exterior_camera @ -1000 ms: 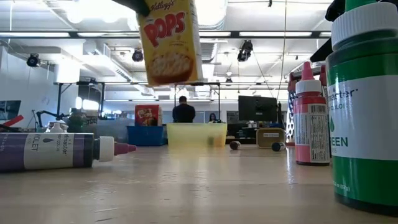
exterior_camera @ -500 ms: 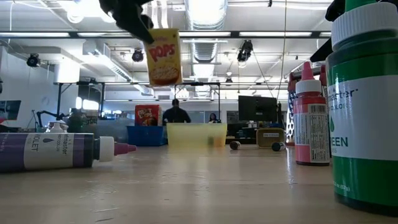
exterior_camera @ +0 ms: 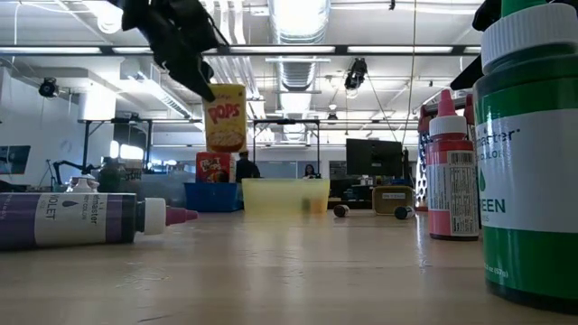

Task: Pick & Place Kitchen Items
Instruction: Put the yellow cereal box into the blue bin

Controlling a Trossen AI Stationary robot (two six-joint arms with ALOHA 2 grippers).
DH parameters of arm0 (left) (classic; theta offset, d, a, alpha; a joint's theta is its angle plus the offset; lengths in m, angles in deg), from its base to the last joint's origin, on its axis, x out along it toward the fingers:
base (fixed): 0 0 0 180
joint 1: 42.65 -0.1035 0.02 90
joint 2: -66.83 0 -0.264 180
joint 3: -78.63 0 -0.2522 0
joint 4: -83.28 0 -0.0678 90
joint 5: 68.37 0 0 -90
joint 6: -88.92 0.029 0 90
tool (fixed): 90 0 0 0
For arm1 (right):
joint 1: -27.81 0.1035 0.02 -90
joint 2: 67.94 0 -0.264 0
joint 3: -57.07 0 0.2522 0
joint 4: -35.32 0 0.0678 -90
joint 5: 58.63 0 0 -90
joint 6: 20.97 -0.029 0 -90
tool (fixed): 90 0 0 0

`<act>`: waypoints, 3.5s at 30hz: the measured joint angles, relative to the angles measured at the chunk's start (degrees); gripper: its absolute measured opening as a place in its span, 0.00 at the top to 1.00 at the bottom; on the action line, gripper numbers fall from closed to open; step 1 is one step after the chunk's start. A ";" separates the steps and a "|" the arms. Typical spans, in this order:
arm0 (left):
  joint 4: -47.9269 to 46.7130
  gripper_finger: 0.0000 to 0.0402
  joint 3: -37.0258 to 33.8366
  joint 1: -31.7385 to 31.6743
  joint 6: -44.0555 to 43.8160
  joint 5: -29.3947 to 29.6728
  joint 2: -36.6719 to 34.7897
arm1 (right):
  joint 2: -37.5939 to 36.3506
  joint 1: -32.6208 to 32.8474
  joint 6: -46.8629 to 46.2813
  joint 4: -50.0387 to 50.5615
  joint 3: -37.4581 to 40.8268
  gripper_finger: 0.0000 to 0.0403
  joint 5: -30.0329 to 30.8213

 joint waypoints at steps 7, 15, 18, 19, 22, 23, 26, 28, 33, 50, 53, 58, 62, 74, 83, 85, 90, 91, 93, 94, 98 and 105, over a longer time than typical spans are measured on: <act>-0.04 0.53 0.00 -2.94 4.12 -0.20 2.88 | 0.00 0.01 0.00 0.00 0.00 0.98 0.00; -0.04 0.53 0.00 -5.99 8.77 0.50 5.92 | 0.00 0.01 0.00 0.00 0.00 0.98 -0.01; -0.04 0.53 0.00 -7.06 10.10 0.89 6.67 | 0.00 0.01 0.00 0.01 0.01 0.98 -0.01; 0.00 0.53 0.00 -7.29 10.53 1.25 6.89 | 0.00 0.01 0.00 0.02 0.01 0.98 0.00; 0.00 0.53 0.00 -7.74 11.45 3.70 7.45 | 0.00 0.01 0.00 0.01 0.01 0.98 0.00; 0.00 0.53 0.00 -7.78 11.64 4.36 7.62 | 0.00 0.01 0.00 0.00 0.00 0.98 -0.01; 0.00 0.53 0.00 -7.79 11.94 4.68 8.13 | 0.00 0.01 0.00 0.00 0.01 0.98 -0.01; 0.03 0.53 0.00 -7.79 11.94 4.78 8.68 | 0.00 0.05 0.00 0.00 0.02 0.98 0.00; 0.42 0.53 0.00 -7.97 11.93 4.87 11.16 | 0.00 0.06 0.00 0.00 0.00 0.98 -0.01; 1.38 0.53 0.00 -8.11 9.92 7.67 18.09 | 0.04 0.04 0.00 0.01 0.00 0.98 0.01; 1.42 0.53 0.00 -8.09 8.96 7.88 18.08 | 0.04 0.04 0.00 0.00 0.00 0.98 -0.01; 1.38 0.53 0.00 -8.09 9.19 8.08 17.70 | 0.04 0.04 0.00 0.02 0.00 0.98 -0.01; 1.33 0.53 0.00 -8.07 9.34 8.10 17.13 | 0.04 0.04 0.01 0.00 0.01 0.98 -0.01; 1.36 0.40 0.00 -8.09 9.06 9.54 16.50 | 0.01 -0.01 0.00 0.00 0.00 0.98 0.01; 0.87 0.36 0.00 -8.09 9.01 9.50 16.47 | 0.00 0.01 0.00 0.01 0.01 0.98 0.01; 0.87 0.36 0.00 -8.09 9.01 9.56 16.46 | 0.00 0.01 0.00 0.00 0.00 0.98 0.01; 0.67 0.36 0.00 -8.07 8.99 12.22 16.41 | 0.00 0.01 0.00 0.00 0.02 0.98 0.01; 0.32 0.36 0.00 -8.07 9.02 13.10 16.32 | 0.00 0.01 0.00 0.01 0.00 0.98 0.01; -0.18 0.36 0.00 -8.07 9.03 14.49 16.16 | 0.00 0.01 0.01 0.01 0.01 0.98 0.01; -0.24 0.36 0.00 -8.07 9.03 14.92 16.05 | 0.00 0.01 0.02 0.00 0.02 0.98 0.01; -0.68 0.37 0.00 -8.07 9.19 15.82 15.33 | 0.00 0.01 0.00 0.02 0.00 0.98 0.00; -0.68 0.37 0.09 -7.92 9.10 14.74 12.98 | 0.00 0.06 0.00 0.02 0.00 0.98 -0.01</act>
